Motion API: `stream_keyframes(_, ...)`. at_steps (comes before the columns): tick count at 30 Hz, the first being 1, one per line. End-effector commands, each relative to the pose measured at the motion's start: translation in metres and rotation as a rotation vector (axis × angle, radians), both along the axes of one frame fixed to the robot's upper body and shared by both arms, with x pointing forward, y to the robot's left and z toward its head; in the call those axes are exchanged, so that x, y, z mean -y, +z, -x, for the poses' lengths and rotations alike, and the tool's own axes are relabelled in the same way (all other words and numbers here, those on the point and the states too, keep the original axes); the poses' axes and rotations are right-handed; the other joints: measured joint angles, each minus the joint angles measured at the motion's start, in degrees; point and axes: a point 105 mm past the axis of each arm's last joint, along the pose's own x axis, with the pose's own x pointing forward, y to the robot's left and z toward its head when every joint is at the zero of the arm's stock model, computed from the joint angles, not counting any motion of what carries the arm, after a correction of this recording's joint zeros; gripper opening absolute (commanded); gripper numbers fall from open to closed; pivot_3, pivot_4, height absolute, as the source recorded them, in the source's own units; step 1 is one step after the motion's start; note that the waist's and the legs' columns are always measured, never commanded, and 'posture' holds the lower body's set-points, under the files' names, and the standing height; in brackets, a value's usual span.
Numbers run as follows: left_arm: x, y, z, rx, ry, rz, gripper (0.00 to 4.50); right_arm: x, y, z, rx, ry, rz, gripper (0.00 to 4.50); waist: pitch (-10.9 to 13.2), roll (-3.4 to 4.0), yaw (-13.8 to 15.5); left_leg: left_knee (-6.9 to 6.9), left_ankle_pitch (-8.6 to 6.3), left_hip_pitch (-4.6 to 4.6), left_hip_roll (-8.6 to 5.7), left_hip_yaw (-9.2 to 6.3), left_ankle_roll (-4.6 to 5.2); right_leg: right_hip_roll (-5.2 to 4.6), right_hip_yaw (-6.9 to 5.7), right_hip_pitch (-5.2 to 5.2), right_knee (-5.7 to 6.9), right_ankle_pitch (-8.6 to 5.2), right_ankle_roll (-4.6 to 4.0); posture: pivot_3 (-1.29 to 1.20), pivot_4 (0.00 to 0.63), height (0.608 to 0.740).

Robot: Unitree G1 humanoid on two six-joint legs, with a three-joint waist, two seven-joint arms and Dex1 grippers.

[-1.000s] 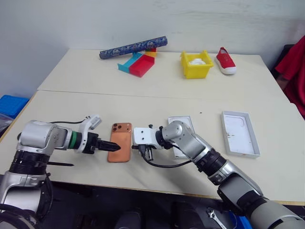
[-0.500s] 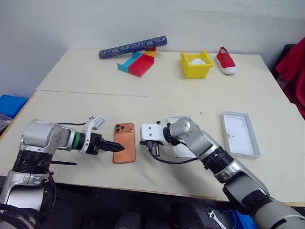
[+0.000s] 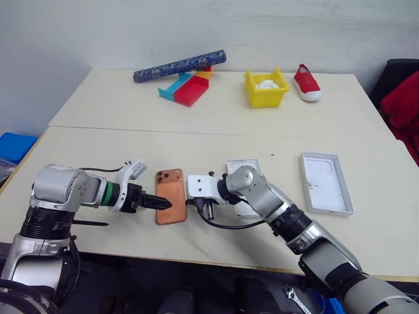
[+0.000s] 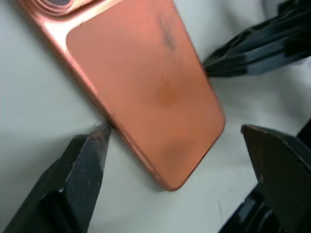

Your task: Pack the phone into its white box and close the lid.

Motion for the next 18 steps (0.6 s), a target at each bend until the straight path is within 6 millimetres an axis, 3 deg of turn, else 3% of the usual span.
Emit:
stream_keyframes(1, 0.035, -0.032, 0.023, -0.209, -0.059, 0.181, 4.5, -0.008, 0.005, 0.004, -0.006, 0.011, -0.043, 0.01, -0.1, 0.0, 0.2, 0.0, 0.01, 0.01, -0.02, -0.05, 0.0, 0.0, 0.0, 0.0, -0.02, 0.0, 0.0, 0.0, 0.15, 0.74)
stream_keyframes(6, 0.038, -0.025, 0.022, -0.232, -0.035, 0.325, 4.5, -0.001, 0.003, 0.003, -0.004, -0.001, -0.033, 0.01, -0.1, 0.0, 0.3, 0.0, 0.05, -0.05, -0.2, -0.48, -0.08, -0.02, 0.03, 0.02, -0.24, 0.0, 0.01, 0.0, 0.15, 0.74)
stream_keyframes(18, 0.026, -0.023, 0.013, -0.253, 0.048, 0.366, 4.5, 0.006, 0.0, 0.002, -0.002, -0.016, -0.027, 0.01, -0.2, -0.36, 0.0, -0.1, 0.07, -0.61, -0.3, -1.16, -0.1, 0.04, -0.01, -0.22, -0.1, 0.0, 0.01, 0.0, 0.15, 0.74)
